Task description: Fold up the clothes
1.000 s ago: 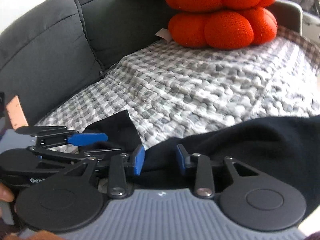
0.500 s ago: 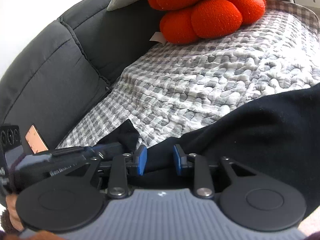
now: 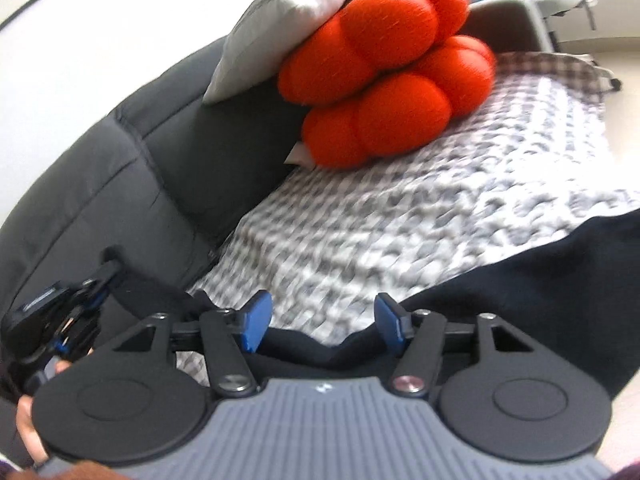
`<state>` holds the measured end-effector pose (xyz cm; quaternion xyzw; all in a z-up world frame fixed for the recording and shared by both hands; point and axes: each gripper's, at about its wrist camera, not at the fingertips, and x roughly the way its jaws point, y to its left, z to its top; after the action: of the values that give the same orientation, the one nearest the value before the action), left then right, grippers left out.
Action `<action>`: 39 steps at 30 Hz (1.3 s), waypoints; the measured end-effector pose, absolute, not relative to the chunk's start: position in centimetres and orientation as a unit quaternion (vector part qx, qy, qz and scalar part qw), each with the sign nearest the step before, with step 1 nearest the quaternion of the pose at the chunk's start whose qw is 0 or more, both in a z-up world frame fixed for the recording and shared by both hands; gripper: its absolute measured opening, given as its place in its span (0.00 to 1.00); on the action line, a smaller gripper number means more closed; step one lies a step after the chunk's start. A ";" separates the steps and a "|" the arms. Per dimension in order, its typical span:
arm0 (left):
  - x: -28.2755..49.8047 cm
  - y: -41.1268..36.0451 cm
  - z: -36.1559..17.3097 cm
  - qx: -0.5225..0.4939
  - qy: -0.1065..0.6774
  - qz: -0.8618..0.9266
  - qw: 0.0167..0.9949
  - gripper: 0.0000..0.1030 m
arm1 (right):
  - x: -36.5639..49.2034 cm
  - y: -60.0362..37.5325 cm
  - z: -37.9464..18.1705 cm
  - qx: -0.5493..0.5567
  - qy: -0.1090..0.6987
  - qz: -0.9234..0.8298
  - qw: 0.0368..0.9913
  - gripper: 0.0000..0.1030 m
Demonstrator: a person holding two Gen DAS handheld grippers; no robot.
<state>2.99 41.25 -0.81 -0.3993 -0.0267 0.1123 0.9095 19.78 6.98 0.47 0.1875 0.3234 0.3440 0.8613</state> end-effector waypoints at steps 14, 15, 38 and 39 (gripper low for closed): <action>4.8 43.7 -2.3 -0.417 0.118 0.261 0.863 0.24 | 20.4 6.4 0.4 0.161 0.328 0.321 0.874 0.66; 5.5 43.6 -2.5 -0.408 0.140 0.255 0.866 0.29 | 20.3 6.5 0.4 0.152 0.325 0.319 0.877 0.66; 9.2 43.7 -5.6 -0.306 0.239 0.185 0.903 0.04 | 24.0 4.0 0.0 -0.107 0.323 0.332 0.880 0.58; 9.3 43.7 -5.6 -0.304 0.238 0.186 0.904 0.04 | 23.7 4.5 -0.5 -0.114 0.321 0.335 0.879 0.57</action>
<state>9.28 43.68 -5.58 -0.3036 0.2382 0.1855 0.9037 23.74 4.47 -0.48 -0.1141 0.3208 0.3350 0.8785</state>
